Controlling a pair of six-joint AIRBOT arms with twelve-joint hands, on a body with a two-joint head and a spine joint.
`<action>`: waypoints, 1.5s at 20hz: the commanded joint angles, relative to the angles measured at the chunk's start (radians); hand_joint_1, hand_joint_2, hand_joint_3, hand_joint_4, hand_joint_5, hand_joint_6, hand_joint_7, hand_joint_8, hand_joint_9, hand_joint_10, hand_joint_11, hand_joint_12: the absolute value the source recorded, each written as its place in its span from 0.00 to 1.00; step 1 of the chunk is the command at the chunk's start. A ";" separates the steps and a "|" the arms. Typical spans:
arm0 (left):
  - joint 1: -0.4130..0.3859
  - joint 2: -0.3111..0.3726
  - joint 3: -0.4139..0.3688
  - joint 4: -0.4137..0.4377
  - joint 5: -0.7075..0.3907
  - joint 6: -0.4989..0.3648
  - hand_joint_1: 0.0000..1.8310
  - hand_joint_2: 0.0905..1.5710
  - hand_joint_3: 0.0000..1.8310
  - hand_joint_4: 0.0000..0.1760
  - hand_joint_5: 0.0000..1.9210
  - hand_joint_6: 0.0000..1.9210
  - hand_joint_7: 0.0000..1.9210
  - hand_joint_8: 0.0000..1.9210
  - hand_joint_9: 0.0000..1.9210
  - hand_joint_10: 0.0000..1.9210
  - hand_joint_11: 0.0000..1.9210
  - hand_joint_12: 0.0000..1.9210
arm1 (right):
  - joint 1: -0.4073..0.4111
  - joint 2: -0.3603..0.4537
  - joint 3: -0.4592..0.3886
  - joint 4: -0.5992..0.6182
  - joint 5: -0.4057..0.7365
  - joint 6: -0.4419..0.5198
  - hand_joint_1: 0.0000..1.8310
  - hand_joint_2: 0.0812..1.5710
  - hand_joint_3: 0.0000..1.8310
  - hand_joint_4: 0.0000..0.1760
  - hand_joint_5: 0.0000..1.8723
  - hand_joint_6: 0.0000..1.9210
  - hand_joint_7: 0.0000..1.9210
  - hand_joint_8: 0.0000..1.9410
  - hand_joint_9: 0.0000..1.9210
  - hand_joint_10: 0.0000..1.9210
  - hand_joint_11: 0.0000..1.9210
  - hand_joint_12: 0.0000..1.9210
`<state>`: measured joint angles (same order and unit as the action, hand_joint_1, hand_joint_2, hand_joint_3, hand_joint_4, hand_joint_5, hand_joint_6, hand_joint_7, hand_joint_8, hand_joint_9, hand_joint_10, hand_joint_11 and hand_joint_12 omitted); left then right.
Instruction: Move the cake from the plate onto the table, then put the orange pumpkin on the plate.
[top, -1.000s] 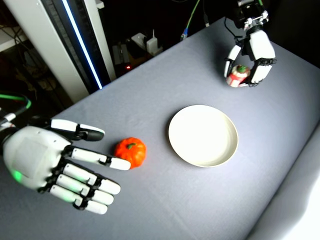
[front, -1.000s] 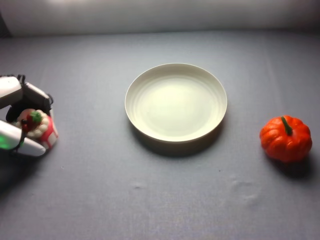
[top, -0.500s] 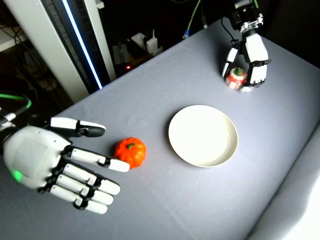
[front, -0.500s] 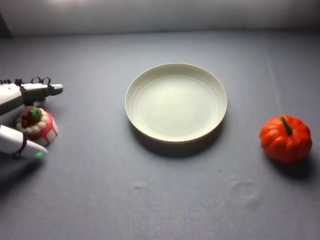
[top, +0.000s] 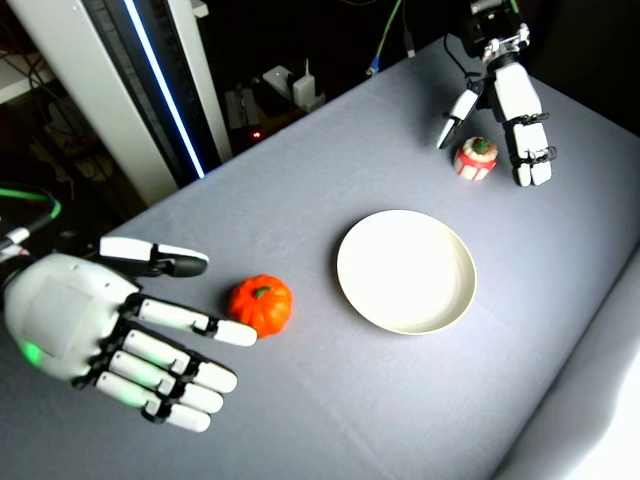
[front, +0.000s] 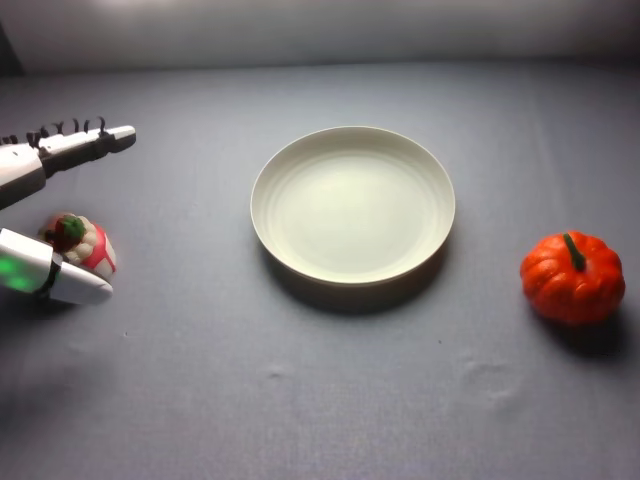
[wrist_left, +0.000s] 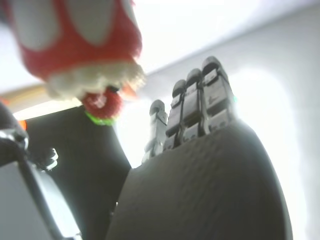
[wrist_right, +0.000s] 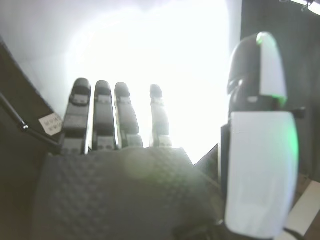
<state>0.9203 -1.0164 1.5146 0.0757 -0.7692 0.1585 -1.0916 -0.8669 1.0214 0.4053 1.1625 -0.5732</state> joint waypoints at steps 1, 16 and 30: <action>-0.012 0.031 -0.001 -0.065 -0.147 -0.002 0.55 0.50 0.00 0.74 0.00 0.00 0.00 0.00 0.00 0.00 0.00 0.34 | -0.001 0.002 0.002 0.008 0.122 0.010 0.42 0.58 0.00 0.74 0.04 0.00 0.00 0.00 0.00 0.00 0.02 0.01; -0.035 0.079 -0.103 -0.228 -0.617 -0.002 0.48 0.57 0.00 0.52 0.18 0.03 0.08 0.00 0.11 0.00 0.00 0.34 | 0.238 -0.006 0.082 -0.384 -0.329 0.035 0.42 0.53 0.00 0.33 0.07 0.00 0.04 0.00 0.02 0.00 0.00 0.25; -0.059 0.104 -0.135 -0.189 -0.640 -0.002 0.46 0.65 0.01 0.33 0.27 0.00 0.17 0.00 0.16 0.00 0.00 0.62 | 0.478 -0.046 0.141 -0.834 -0.701 0.152 0.50 0.56 0.01 0.00 0.15 0.01 0.13 0.01 0.13 0.01 0.00 0.47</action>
<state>0.8722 -0.9237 1.3724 -0.0616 -1.2938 0.1600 -0.6235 -0.9180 1.1599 -0.4522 0.3882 -0.4232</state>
